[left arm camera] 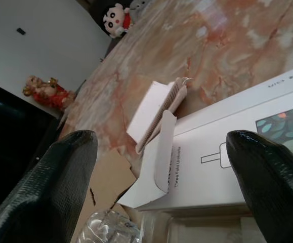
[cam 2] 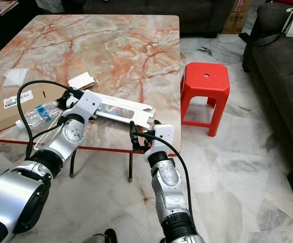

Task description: Picking trash to rubbish bin

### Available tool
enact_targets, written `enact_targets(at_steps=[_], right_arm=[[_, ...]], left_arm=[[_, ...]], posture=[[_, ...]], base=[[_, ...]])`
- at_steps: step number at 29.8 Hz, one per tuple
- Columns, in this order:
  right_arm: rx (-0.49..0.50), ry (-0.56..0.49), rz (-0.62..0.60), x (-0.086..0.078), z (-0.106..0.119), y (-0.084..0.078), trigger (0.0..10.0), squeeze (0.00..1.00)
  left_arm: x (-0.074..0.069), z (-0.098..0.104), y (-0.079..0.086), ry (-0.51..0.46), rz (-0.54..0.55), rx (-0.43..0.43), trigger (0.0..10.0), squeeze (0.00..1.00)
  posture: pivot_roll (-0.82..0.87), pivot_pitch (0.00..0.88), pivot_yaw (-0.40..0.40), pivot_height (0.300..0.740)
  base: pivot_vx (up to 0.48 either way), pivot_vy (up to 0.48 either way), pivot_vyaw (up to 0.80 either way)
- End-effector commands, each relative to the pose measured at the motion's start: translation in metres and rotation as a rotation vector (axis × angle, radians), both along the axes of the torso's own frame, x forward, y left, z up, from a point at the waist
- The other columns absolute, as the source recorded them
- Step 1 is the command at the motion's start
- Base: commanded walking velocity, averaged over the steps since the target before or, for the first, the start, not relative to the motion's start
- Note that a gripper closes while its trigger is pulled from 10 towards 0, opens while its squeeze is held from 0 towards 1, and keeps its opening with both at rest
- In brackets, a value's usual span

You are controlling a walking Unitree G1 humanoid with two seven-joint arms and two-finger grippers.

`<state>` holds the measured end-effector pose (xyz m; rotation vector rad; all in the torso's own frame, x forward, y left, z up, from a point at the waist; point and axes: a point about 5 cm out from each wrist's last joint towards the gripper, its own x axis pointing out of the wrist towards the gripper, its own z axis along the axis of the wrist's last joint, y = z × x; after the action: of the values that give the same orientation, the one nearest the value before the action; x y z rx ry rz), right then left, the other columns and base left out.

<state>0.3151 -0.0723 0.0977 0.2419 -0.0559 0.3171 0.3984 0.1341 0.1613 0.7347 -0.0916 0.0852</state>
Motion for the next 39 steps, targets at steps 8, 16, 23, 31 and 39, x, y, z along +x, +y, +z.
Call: enact_targets(at_steps=[8,16,23,31,39], right_arm=[[0.003,0.002,0.014,-0.002,0.001,0.003,10.0,0.0],[0.001,0.002,0.014,-0.003,0.001,0.003,10.0,0.0],[0.002,0.004,0.016,-0.005,0.0,0.003,10.0,0.0],[0.002,0.007,0.016,-0.007,0.0,0.003,10.0,0.0],[0.0,0.01,0.016,-0.009,-0.001,0.002,10.0,0.0]], left_arm=[[-0.001,0.0,0.008,-0.01,0.029,0.05,10.0,0.0],[0.001,0.003,0.014,0.001,0.042,0.048,10.0,0.0],[0.003,0.008,0.015,-0.002,0.044,0.05,10.0,0.0],[0.006,0.016,0.019,-0.025,0.066,0.05,10.0,0.0],[0.008,0.022,0.022,-0.027,0.073,0.055,10.0,0.0]], posture=[[-0.11,0.158,0.039,0.74],[-0.11,0.163,0.037,0.74],[-0.12,0.168,0.034,0.74],[-0.12,0.171,0.031,0.74],[-0.13,0.179,0.03,0.74]], base=[[0.0,0.0,0.0],[0.0,0.0,0.0],[0.0,0.0,0.0],[0.0,0.0,0.0],[0.0,0.0,0.0]])
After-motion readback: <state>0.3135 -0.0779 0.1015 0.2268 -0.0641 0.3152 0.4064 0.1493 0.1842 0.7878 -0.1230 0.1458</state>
